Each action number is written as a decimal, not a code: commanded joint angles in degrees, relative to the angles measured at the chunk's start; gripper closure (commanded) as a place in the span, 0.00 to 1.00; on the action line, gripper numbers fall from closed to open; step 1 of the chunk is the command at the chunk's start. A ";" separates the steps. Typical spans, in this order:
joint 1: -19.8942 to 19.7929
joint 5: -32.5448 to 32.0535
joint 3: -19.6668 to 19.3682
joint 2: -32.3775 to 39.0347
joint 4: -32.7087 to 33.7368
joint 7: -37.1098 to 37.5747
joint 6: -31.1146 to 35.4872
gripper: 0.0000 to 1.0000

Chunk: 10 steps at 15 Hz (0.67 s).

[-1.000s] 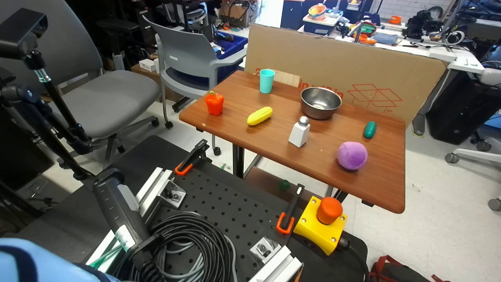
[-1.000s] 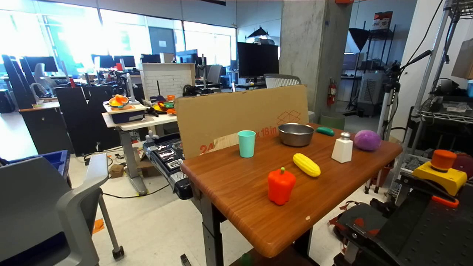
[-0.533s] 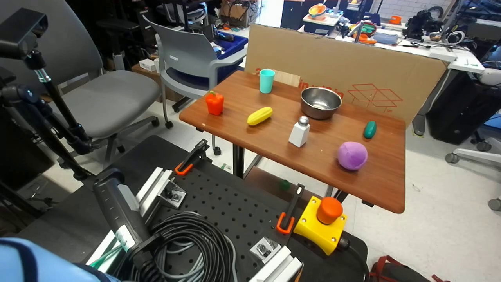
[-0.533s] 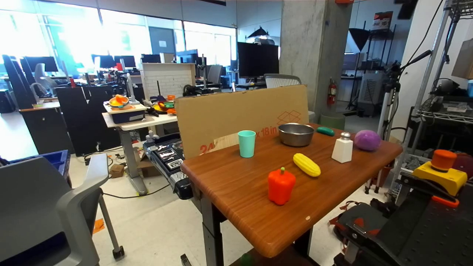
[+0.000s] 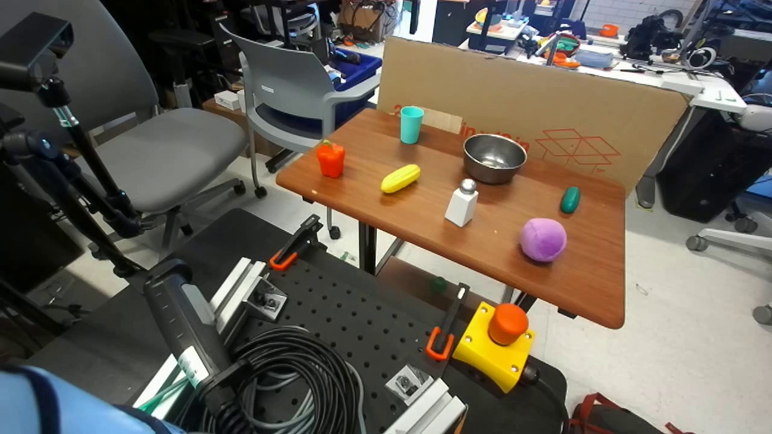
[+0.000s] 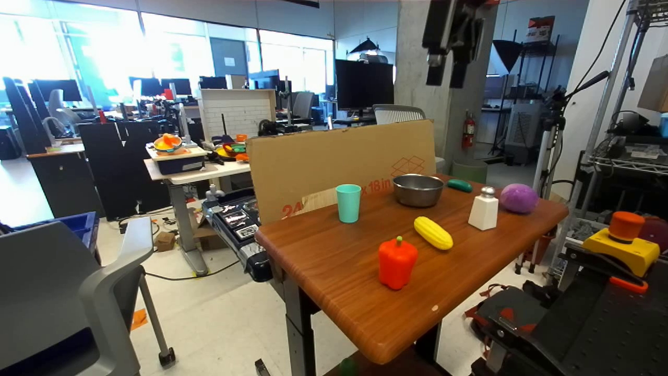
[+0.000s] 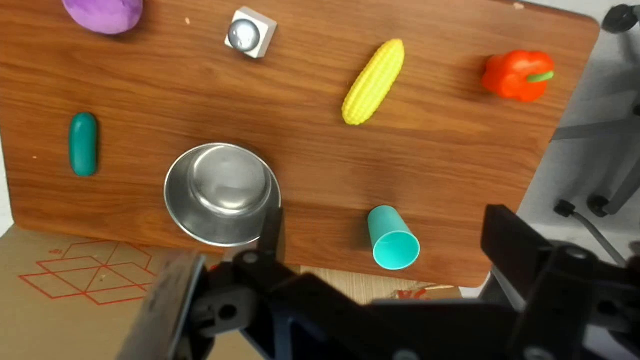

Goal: Put the blue cup in the metal bowl

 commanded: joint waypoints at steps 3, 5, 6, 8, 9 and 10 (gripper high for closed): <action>-2.04 -1.51 2.44 13.70 11.87 4.76 0.91 0.00; -2.18 -1.46 2.85 17.51 14.93 5.47 0.72 0.00; -2.04 -1.87 3.00 19.27 16.29 6.19 0.67 0.00; -1.66 -2.29 3.36 22.19 18.53 7.22 0.82 0.00; -1.41 -2.70 3.51 23.46 19.52 7.78 0.91 0.00; -1.09 -3.28 3.67 24.75 20.51 8.54 1.03 0.00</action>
